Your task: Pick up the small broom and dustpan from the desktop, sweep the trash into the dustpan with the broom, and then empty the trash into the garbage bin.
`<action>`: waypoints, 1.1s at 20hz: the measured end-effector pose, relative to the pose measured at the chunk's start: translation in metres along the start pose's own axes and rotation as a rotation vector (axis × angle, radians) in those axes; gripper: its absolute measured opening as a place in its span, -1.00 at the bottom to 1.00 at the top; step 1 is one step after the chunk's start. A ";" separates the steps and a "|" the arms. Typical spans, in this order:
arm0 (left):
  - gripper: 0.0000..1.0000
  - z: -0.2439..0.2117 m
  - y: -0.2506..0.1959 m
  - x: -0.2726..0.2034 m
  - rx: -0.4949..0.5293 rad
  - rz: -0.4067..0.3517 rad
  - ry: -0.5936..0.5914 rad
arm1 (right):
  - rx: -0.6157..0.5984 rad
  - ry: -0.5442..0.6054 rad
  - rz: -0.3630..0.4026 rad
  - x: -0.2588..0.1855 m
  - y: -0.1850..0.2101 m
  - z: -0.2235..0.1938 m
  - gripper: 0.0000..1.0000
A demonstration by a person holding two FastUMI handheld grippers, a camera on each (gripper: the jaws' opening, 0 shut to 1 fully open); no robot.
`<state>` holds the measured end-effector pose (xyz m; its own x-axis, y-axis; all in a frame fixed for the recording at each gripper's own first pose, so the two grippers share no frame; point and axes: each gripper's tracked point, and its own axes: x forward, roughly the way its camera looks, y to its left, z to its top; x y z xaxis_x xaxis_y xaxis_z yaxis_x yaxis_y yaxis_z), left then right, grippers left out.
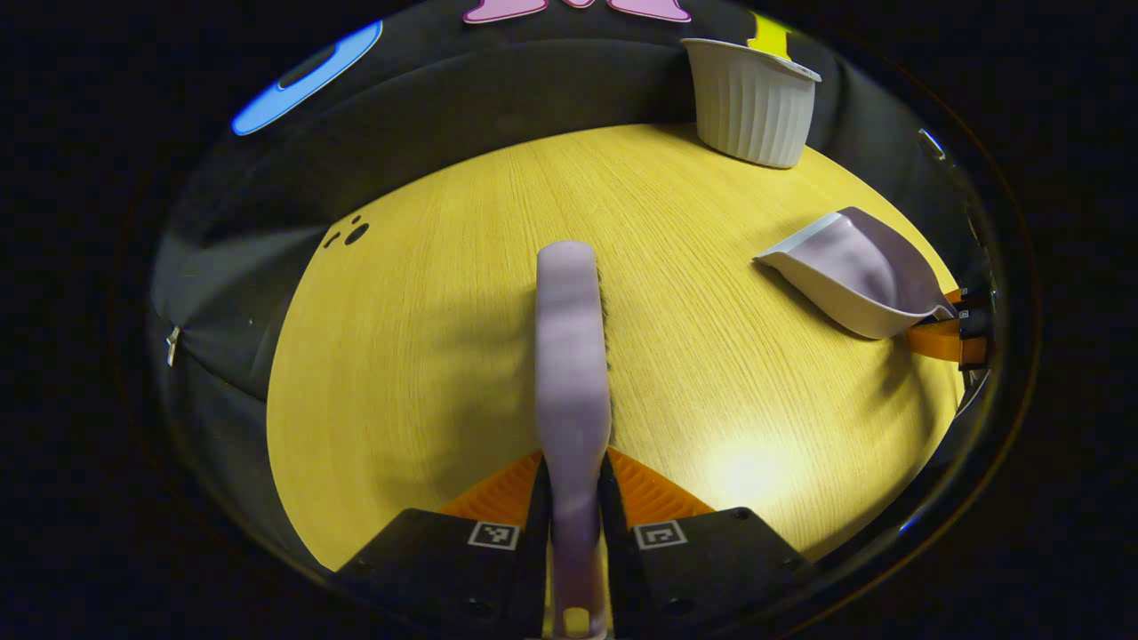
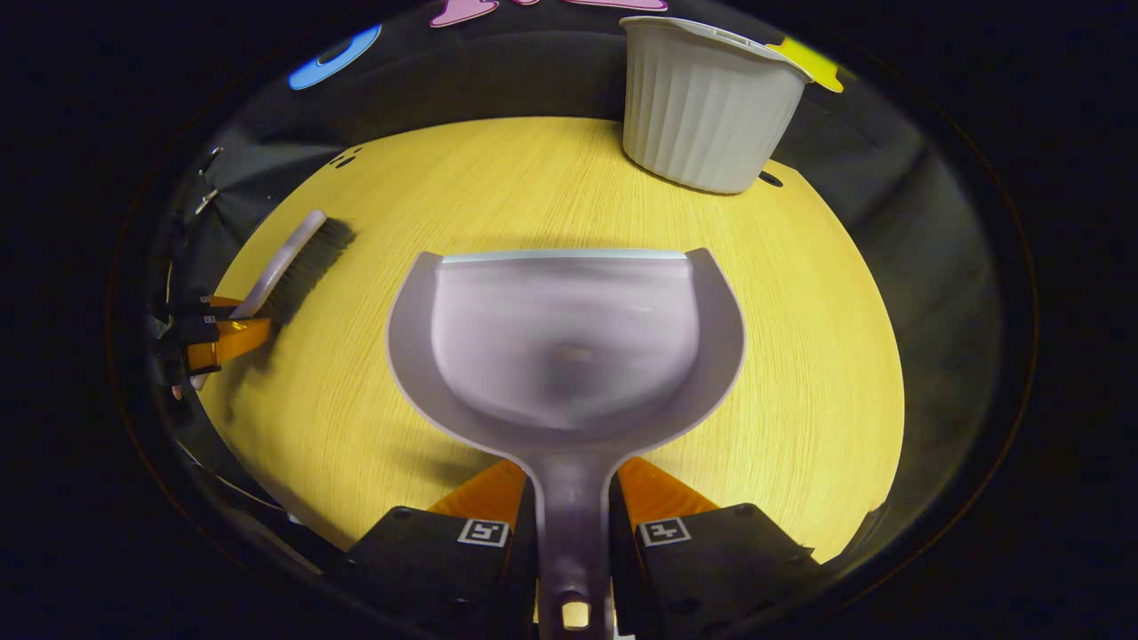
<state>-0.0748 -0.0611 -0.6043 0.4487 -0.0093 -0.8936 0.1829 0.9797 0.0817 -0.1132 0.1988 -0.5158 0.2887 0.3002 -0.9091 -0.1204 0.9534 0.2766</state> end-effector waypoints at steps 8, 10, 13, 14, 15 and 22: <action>-0.26 0.011 -0.001 -0.058 0.026 0.033 -0.090 | 0.035 -0.110 0.056 -0.065 0.000 0.022 -0.15; -0.34 0.035 0.000 -0.090 -0.014 0.055 -0.198 | 0.035 -0.216 0.049 -0.102 -0.002 0.044 -0.15; -0.27 0.088 -0.011 -0.148 -0.101 0.007 -0.420 | 0.053 -0.412 0.049 -0.160 0.003 0.093 -0.17; -0.27 0.105 -0.012 -0.169 -0.109 0.001 -0.477 | 0.058 -0.470 0.047 -0.178 0.005 0.110 -0.17; -0.27 0.121 -0.014 -0.192 -0.114 0.003 -0.537 | 0.052 -0.543 0.042 -0.201 0.005 0.131 -0.17; -0.28 0.209 -0.013 -0.285 -0.152 -0.026 -0.811 | 0.020 -0.850 -0.068 -0.327 -0.011 0.220 -0.19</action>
<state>-0.0227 -0.1127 -0.2582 0.9487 -0.1172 -0.2938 0.1080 0.9930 -0.0475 0.0029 0.0969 -0.1532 0.9106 0.1552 -0.3830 -0.0629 0.9680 0.2428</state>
